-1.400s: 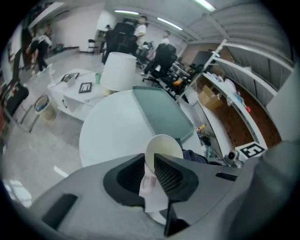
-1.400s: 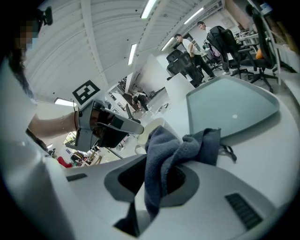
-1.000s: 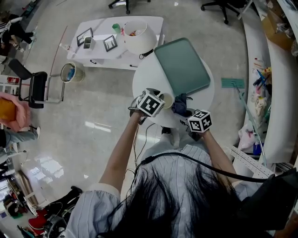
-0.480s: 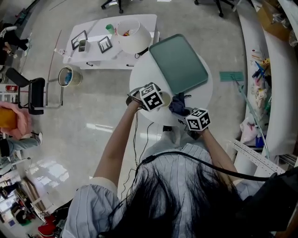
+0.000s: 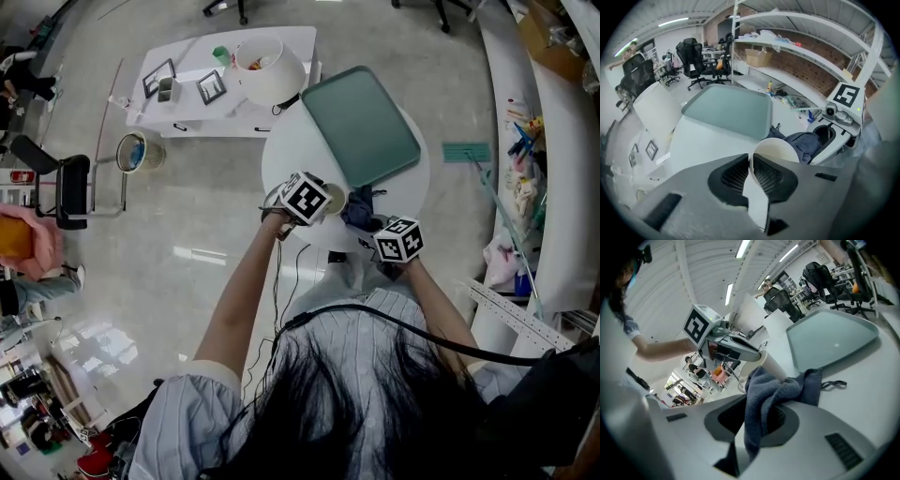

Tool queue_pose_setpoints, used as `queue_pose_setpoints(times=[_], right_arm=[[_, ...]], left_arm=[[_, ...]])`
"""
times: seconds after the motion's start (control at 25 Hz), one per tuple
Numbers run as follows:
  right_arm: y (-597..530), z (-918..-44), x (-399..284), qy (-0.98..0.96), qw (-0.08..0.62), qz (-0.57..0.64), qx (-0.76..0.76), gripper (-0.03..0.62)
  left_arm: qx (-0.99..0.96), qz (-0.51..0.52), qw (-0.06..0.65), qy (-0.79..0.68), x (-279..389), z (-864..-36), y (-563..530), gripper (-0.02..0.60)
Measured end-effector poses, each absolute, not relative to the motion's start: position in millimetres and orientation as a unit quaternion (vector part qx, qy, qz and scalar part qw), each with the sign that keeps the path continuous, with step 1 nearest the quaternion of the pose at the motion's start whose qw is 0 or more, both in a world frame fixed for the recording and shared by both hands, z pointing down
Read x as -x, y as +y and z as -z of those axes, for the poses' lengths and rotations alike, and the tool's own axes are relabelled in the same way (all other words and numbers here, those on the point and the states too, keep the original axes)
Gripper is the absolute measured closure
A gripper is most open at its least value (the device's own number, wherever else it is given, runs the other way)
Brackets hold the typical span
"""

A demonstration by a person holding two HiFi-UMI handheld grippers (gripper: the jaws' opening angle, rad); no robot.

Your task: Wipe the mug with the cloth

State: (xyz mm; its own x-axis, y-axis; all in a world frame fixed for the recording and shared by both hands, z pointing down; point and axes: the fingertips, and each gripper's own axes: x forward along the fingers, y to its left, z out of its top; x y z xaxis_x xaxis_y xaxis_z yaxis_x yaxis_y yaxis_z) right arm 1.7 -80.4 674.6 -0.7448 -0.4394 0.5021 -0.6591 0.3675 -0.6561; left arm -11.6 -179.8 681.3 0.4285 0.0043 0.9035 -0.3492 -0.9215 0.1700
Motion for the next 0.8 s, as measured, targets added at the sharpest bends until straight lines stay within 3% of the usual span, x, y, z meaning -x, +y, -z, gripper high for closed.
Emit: queue_pose_setpoints(times=[0.8], right_arm=[[-78, -672, 12, -0.821, 0.121, -0.445, -0.337, 0.514]], left_arm=[[-0.725, -0.394, 0.413, -0.385, 60, -676, -183, 0.534]])
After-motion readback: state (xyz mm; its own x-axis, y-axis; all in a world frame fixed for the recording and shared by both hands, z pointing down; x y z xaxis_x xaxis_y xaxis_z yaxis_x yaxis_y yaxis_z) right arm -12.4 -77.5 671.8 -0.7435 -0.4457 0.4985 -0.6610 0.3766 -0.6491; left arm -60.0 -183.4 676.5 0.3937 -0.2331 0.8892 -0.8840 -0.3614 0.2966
